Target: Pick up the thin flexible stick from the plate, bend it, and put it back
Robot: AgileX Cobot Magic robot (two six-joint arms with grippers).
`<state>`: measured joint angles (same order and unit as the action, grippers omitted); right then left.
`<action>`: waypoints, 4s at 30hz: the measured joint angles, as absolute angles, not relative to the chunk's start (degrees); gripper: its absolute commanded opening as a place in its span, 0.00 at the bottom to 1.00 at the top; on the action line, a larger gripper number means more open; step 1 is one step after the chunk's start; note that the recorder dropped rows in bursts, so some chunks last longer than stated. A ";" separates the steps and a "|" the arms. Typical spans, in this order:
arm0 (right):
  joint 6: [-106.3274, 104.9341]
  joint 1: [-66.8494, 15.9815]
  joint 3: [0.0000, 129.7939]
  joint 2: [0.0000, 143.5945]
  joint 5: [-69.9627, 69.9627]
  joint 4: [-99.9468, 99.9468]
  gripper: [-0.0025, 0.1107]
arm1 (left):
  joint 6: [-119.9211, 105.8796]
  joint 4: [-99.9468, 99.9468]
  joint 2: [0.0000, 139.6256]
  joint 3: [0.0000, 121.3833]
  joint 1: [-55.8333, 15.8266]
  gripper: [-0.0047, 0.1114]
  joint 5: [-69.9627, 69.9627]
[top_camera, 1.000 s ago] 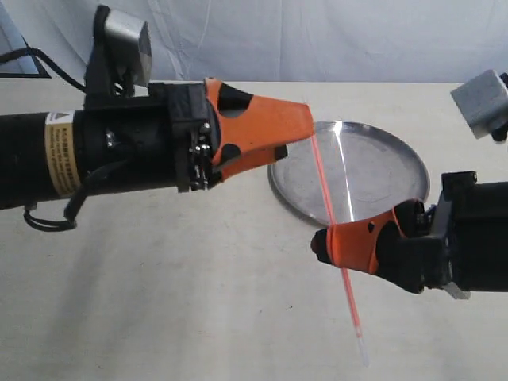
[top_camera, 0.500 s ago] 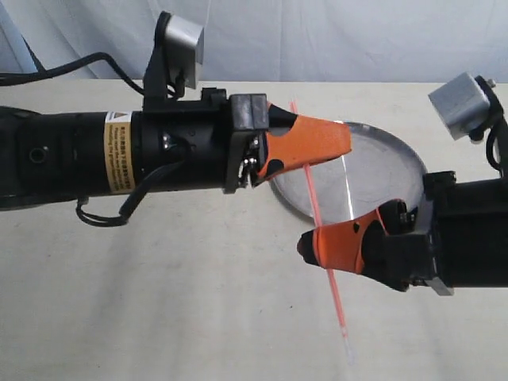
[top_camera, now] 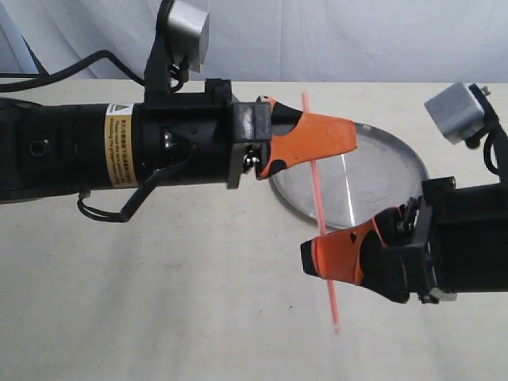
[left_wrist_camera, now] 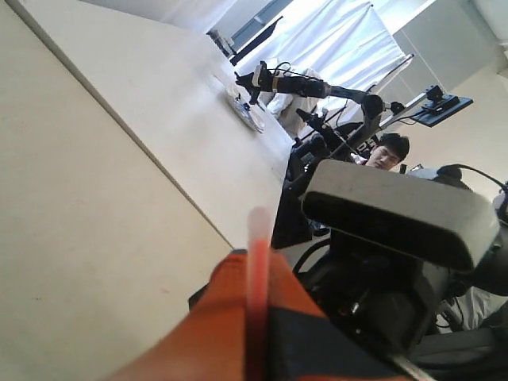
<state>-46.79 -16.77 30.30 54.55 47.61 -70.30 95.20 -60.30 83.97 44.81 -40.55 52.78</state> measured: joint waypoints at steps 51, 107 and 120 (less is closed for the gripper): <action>-41.76 -17.23 32.04 47.89 50.59 -65.00 0.01 | 94.41 -71.96 83.09 54.16 -41.60 0.04 50.35; -29.51 -17.18 34.09 47.95 45.70 -55.15 0.01 | 90.58 -74.78 81.08 57.90 -42.49 0.04 48.55; -43.47 -20.06 33.76 44.69 43.00 -69.07 0.01 | 100.22 -95.49 81.08 55.27 -42.28 0.04 39.40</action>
<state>-43.47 -20.06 33.76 44.69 43.00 -69.07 100.22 -95.49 81.08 55.27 -42.28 39.40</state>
